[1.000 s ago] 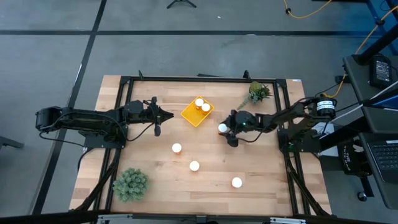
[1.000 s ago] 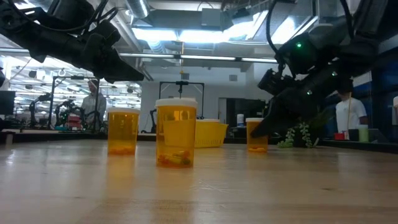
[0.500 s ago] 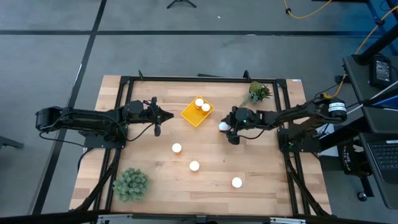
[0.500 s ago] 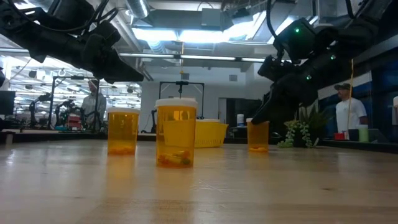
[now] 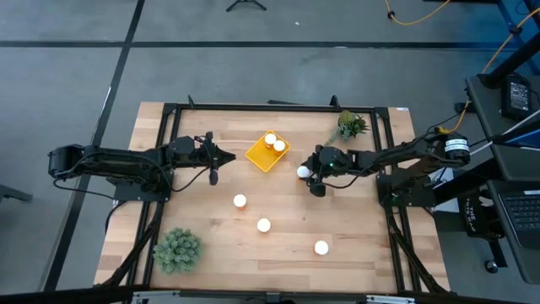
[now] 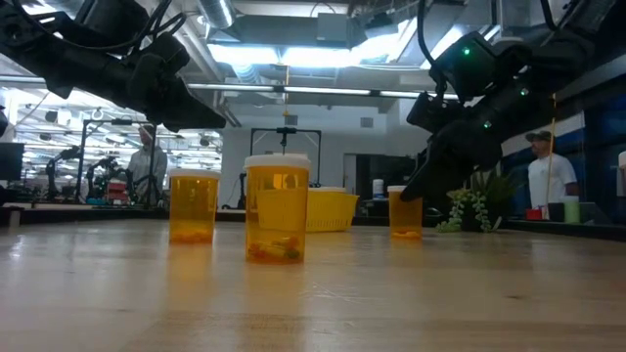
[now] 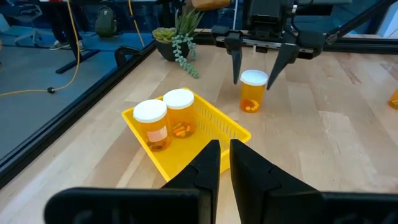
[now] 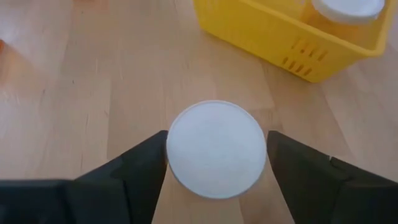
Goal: Pick and place pill bottles into a basket
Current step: Put the pill bottle into the bin
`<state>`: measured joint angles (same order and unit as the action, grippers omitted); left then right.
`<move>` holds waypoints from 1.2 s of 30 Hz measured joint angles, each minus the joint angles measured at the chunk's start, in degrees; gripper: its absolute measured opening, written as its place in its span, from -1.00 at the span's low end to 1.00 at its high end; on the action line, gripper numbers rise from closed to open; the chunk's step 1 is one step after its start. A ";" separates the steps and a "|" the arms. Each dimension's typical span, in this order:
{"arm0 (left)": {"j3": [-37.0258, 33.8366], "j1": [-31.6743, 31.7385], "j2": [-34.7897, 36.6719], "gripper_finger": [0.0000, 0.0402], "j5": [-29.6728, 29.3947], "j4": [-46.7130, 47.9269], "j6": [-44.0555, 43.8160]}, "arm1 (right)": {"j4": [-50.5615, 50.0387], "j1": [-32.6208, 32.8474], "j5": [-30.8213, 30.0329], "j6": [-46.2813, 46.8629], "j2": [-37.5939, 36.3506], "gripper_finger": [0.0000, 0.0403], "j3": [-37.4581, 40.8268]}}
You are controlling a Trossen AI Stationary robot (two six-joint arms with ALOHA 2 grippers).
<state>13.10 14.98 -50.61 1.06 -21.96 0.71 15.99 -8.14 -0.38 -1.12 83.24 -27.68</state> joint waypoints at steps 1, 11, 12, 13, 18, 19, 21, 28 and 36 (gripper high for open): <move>0.00 0.00 -0.02 -0.83 0.00 -0.02 0.00 | 0.03 0.00 0.01 -0.02 0.00 0.33 0.00; 0.00 0.00 -0.02 -0.83 0.00 -0.02 0.00 | -0.04 0.00 0.02 -0.66 0.00 0.07 0.00; 0.00 0.00 -0.01 -0.83 0.00 -0.02 0.00 | -0.04 0.00 0.02 -0.66 0.00 0.06 0.00; 0.00 0.00 0.00 -0.83 0.00 -0.02 0.00 | -0.04 0.00 0.02 -0.66 0.00 0.05 0.00; 0.00 0.00 0.00 -0.83 0.00 -0.02 0.00 | -0.05 0.00 0.01 -0.68 0.00 0.07 0.00; 0.00 0.00 -0.02 -0.83 0.00 -0.02 0.00 | -0.07 0.00 0.00 -0.67 0.00 0.08 0.00; 0.00 0.00 -0.02 -0.83 0.00 -0.02 0.00 | -0.09 0.00 0.02 -0.68 0.00 0.09 0.00; 0.00 0.00 -0.01 -0.83 0.00 -0.02 0.00 | -0.09 0.00 0.02 -0.68 0.00 0.09 0.00; 0.00 0.00 -0.01 -0.83 0.00 -0.02 0.00 | -0.38 0.00 0.02 -0.83 0.00 0.09 0.00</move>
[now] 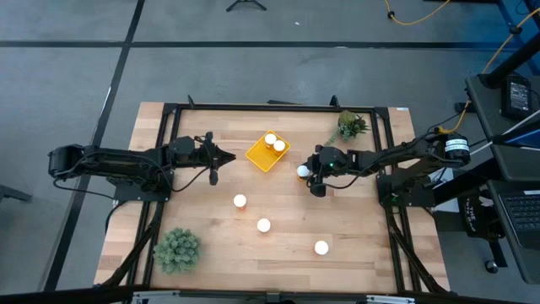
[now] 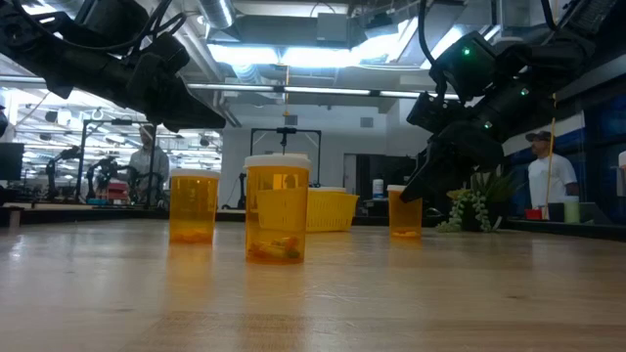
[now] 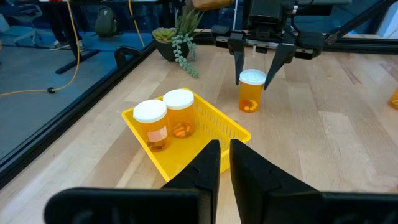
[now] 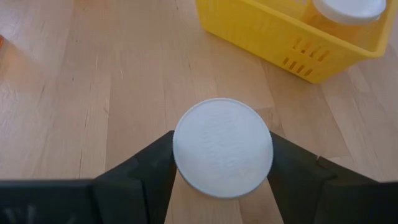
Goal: Pick and place pill bottles into a basket
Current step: Put the pill bottle into the bin
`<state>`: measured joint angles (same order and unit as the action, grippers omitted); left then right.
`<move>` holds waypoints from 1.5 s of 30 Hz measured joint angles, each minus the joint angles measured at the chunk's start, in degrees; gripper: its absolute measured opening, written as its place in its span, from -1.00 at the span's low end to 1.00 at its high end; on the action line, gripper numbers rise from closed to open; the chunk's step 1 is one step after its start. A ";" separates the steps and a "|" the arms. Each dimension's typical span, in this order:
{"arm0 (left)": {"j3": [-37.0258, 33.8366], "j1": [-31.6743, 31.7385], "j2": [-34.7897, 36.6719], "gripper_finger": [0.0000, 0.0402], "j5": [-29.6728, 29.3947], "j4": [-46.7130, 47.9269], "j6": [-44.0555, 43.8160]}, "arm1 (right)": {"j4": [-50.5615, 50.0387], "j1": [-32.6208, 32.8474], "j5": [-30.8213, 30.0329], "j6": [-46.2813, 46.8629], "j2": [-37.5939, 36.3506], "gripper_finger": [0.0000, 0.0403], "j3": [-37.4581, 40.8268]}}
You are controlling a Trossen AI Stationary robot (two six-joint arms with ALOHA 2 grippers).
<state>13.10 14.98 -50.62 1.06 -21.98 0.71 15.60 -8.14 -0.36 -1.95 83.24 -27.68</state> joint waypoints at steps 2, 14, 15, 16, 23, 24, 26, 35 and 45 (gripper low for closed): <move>0.00 0.00 0.01 -0.83 0.00 0.00 0.00 | -0.02 0.00 -0.01 -0.03 0.00 0.09 0.00; 0.00 0.00 0.00 -0.83 0.00 0.00 0.00 | -0.58 0.00 -0.02 -0.07 -0.07 0.09 0.00; 0.00 0.00 0.01 -0.83 0.00 0.00 0.00 | -0.60 0.00 -0.01 -0.07 -0.07 0.09 0.00; 0.00 0.00 -0.01 -0.83 0.02 0.00 0.00 | -0.58 0.01 -0.02 -0.07 -0.07 0.09 0.00; 0.00 0.00 -0.01 -0.83 0.00 0.00 0.00 | -0.23 0.01 -0.02 -0.10 -0.04 0.09 0.00; 0.00 0.00 -0.01 -0.83 0.00 0.00 0.00 | -0.21 0.00 -0.02 -0.08 -0.04 0.09 0.00; 0.00 0.00 0.01 -0.83 0.00 0.00 0.00 | -0.14 0.00 -0.02 -0.10 -0.04 0.09 0.02; 0.00 0.00 -0.01 -0.83 0.00 0.00 0.00 | 1.36 0.00 0.00 -0.53 -0.11 0.09 0.11; 0.00 0.00 -0.01 -0.83 0.00 0.00 0.00 | 2.35 0.00 -0.01 -1.37 -0.15 0.09 0.11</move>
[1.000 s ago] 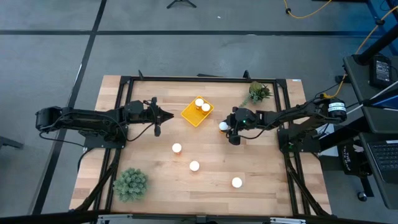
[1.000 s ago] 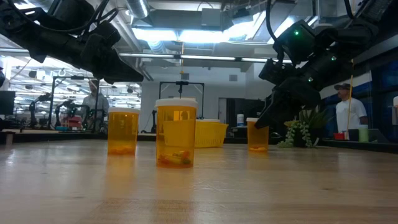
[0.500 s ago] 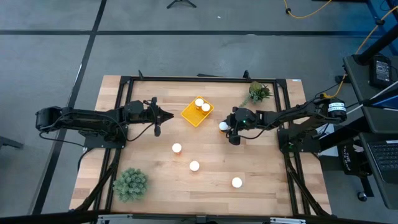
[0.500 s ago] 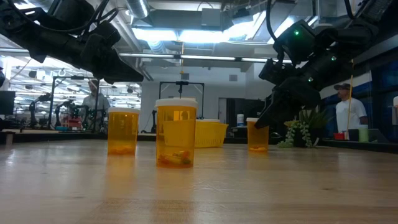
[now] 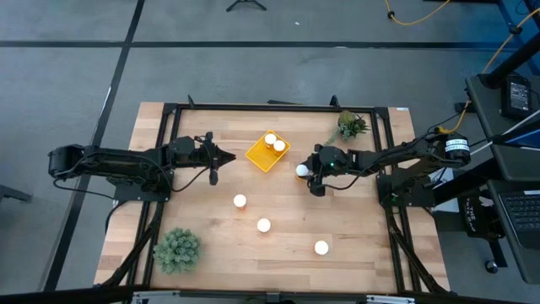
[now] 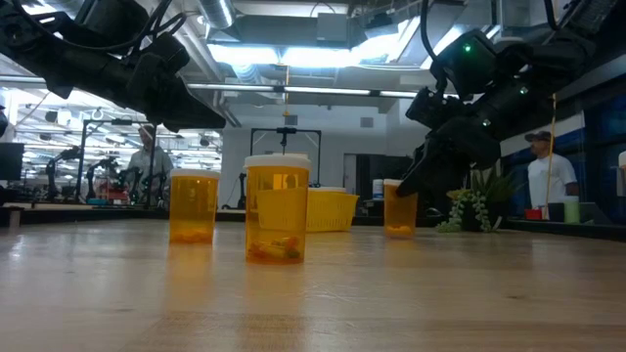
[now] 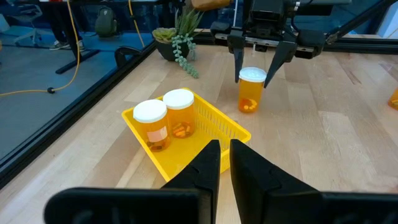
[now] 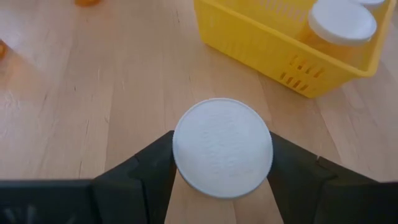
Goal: Pick and place pill bottles into a basket
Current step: Put the pill bottle into the bin
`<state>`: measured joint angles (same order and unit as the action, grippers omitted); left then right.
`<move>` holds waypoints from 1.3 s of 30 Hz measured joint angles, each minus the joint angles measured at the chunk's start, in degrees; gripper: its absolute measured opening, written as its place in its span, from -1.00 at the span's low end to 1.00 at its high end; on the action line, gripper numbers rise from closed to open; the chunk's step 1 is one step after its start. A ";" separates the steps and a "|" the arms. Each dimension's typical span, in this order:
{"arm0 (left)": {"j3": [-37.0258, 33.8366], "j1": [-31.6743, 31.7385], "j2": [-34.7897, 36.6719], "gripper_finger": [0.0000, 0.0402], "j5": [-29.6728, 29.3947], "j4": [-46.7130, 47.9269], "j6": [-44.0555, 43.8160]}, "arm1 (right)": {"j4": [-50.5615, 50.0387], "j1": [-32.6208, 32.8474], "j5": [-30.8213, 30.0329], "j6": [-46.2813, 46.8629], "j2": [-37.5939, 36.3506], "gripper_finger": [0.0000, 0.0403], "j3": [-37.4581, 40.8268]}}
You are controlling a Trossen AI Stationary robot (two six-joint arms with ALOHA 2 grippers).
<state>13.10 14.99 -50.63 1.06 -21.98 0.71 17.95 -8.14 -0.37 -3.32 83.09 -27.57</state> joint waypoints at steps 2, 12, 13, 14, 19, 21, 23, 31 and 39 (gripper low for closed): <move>0.01 0.01 0.01 -0.83 0.00 0.00 0.01 | 0.28 0.00 0.01 -0.07 -0.04 0.09 0.00; 0.01 0.00 0.00 -0.83 0.00 0.15 0.01 | -3.72 0.02 0.52 -2.13 -4.45 0.09 -3.51; 0.01 0.00 0.01 -0.83 0.01 0.23 0.00 | -4.25 0.02 0.53 -2.49 -4.80 0.09 -4.20; 0.00 0.00 0.02 -0.83 0.00 0.32 0.02 | -4.93 0.02 0.53 -2.82 -5.22 0.09 -4.78; 0.01 0.00 0.02 -0.83 0.00 1.01 0.02 | -7.27 0.02 0.53 -3.17 -5.29 0.09 -8.06; 0.00 0.01 0.01 -0.83 0.00 1.32 0.02 | -7.48 0.02 0.51 -3.30 -5.31 0.09 -9.08; 0.00 0.00 0.01 -0.83 0.00 1.29 0.02 | -7.78 0.02 0.51 -3.31 -5.29 0.09 -9.92; 0.01 0.01 0.01 -0.83 0.00 1.25 0.02 | -5.32 0.02 0.46 -3.38 -4.05 0.09 -11.61; 0.00 0.00 0.01 -0.83 0.00 1.25 0.02 | 1.91 -0.49 0.46 -4.75 -1.53 0.09 -11.69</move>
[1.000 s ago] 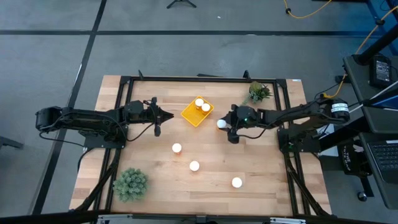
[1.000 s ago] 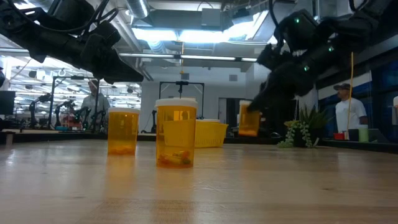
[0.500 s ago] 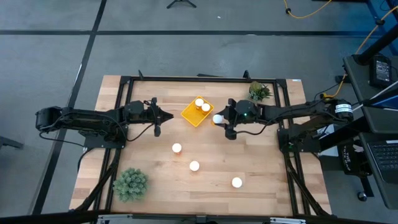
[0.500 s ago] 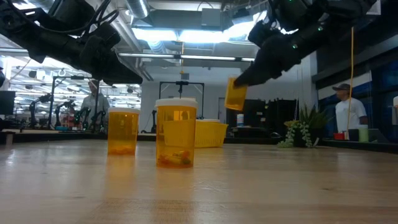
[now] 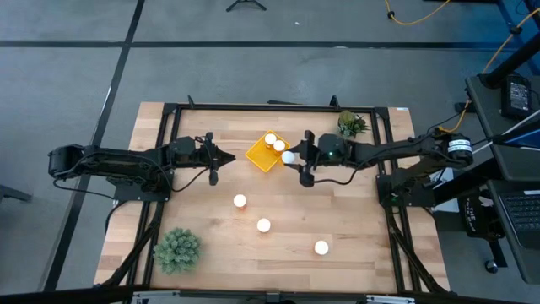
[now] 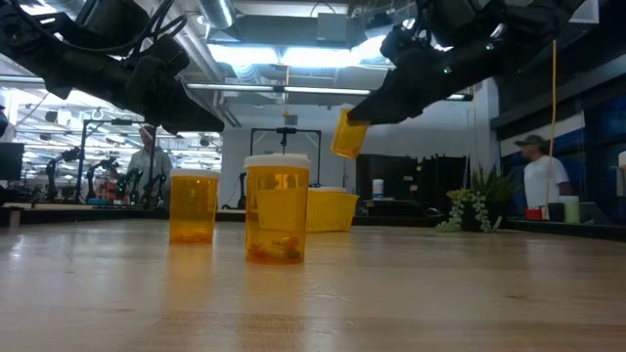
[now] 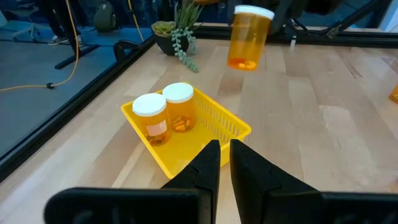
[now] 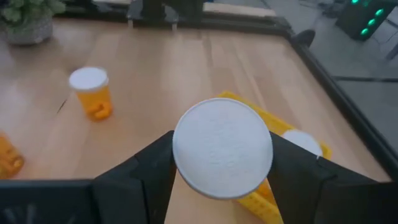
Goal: Pick and place pill bottles into a basket
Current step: Put the pill bottle into the bin
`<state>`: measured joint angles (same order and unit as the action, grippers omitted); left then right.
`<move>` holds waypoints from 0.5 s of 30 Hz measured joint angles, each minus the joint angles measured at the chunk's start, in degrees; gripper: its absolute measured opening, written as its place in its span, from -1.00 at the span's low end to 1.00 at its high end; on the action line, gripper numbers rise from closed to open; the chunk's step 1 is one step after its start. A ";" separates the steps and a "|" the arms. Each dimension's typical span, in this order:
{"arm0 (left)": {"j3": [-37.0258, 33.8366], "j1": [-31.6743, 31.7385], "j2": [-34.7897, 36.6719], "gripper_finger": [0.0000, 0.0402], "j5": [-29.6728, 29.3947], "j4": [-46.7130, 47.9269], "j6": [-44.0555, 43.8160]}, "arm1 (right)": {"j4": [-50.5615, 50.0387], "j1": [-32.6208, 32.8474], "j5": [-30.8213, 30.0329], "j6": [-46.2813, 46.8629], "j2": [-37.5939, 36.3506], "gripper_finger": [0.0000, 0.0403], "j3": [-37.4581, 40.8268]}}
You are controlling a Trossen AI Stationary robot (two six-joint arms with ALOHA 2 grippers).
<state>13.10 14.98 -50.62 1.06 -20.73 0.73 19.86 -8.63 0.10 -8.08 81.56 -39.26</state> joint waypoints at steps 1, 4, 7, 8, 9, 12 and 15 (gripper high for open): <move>0.00 0.01 0.00 -0.83 0.00 0.00 0.00 | 0.25 -0.35 0.00 0.00 0.00 0.09 -0.02; 0.02 0.00 -0.01 -0.83 0.00 0.00 0.00 | -0.61 -1.37 -0.02 0.14 0.14 0.09 -0.81; 0.00 0.00 -0.01 -0.83 0.00 0.00 0.00 | -0.96 -1.92 0.00 0.02 0.99 0.09 -2.77; 0.01 0.01 0.00 -0.83 0.00 0.00 0.00 | -1.67 -2.12 0.05 -0.14 1.53 0.09 -3.80; 0.00 0.00 -0.01 -0.83 0.00 0.00 0.00 | -2.29 -2.25 0.21 -0.48 2.29 0.09 -5.03; 0.00 0.01 0.01 -0.83 0.00 -0.02 0.00 | -4.56 -2.76 1.69 -1.42 5.02 0.09 -8.24; 0.00 0.00 0.01 -0.83 0.00 -0.02 0.00 | -6.42 -3.40 2.52 -1.73 7.83 0.09 -11.29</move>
<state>13.10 14.98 -50.61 1.06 -20.75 0.73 13.44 -12.03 2.62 -9.81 89.39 -50.55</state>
